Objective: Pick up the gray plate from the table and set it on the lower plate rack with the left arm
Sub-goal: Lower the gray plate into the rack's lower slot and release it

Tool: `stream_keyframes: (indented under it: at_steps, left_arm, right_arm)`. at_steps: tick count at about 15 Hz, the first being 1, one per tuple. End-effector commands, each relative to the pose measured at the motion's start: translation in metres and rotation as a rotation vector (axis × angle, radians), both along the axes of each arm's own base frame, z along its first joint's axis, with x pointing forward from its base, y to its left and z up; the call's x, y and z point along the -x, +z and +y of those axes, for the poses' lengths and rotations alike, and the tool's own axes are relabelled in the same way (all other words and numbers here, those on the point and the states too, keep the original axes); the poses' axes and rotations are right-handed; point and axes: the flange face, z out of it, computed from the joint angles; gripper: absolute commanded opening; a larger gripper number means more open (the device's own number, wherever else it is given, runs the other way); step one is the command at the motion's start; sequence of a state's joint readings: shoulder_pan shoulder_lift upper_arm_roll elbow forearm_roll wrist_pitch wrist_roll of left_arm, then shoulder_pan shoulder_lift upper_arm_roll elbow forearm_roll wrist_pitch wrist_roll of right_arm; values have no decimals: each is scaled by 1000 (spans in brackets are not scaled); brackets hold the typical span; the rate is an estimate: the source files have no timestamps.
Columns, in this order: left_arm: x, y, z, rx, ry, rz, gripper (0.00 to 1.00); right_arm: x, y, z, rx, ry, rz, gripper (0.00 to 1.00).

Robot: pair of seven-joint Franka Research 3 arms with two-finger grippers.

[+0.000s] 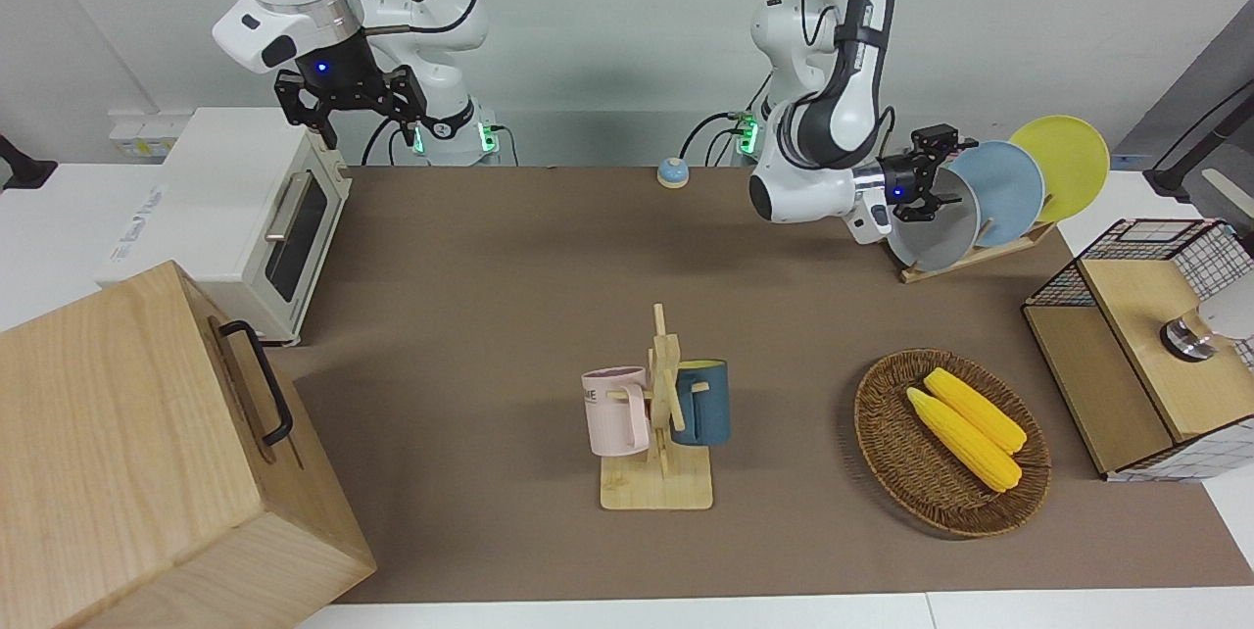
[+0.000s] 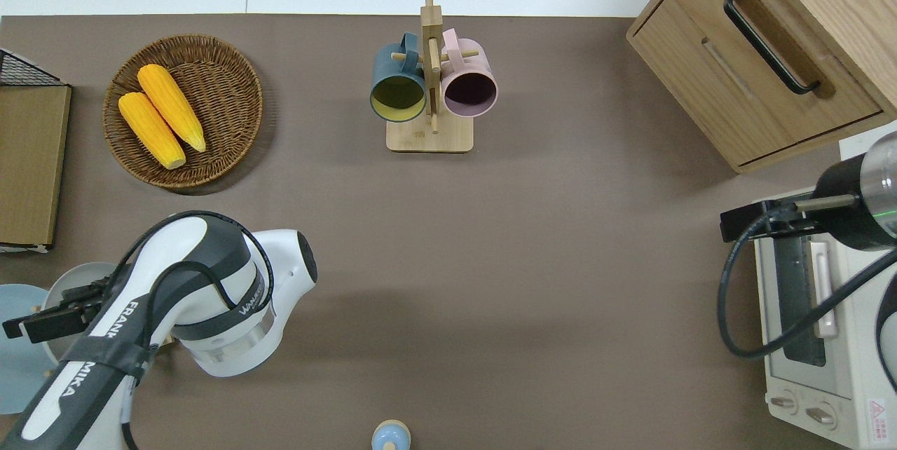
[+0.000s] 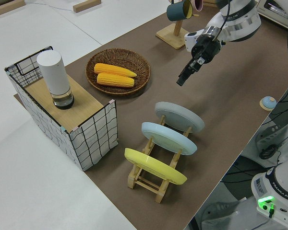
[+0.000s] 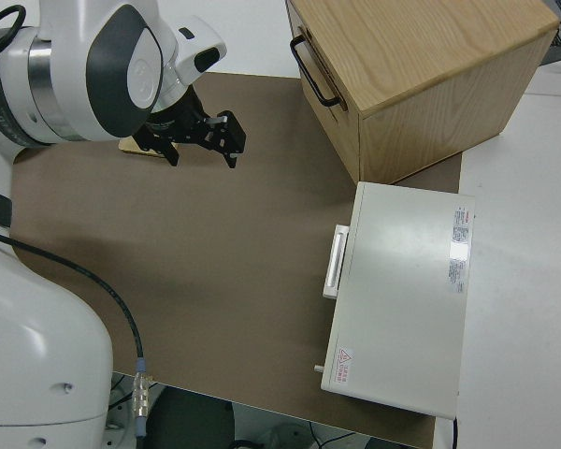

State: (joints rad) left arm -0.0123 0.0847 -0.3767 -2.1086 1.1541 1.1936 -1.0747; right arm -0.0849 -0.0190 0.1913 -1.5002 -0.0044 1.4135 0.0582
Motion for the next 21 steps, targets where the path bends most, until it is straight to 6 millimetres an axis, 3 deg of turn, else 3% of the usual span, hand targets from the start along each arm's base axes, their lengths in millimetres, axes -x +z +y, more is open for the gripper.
stream_keyframes:
  at_steps: [1,2,4,12,16,21]
  left_arm:
    - [-30,98,-31,276,29,69,989]
    - [-36,133,-36,397,20,87,989]
    - [-38,164,-36,553,15,111,989]
    - [-33,214,-70,973,-150,249,989]
    - [-32,239,-35,1324,-194,311,989]
    - [-35,251,-13,1384,-473,533,987]
  right_arm:
    - [2,3,0,-6,-2,7,987]
    - [2,3,0,-6,-2,7,990]
    - [3,3,1,-6,2,7,990]
    - [2,3,0,-6,0,7,987]
    - [3,3,1,-6,0,7,990]
    - [2,3,0,-6,-2,7,990]
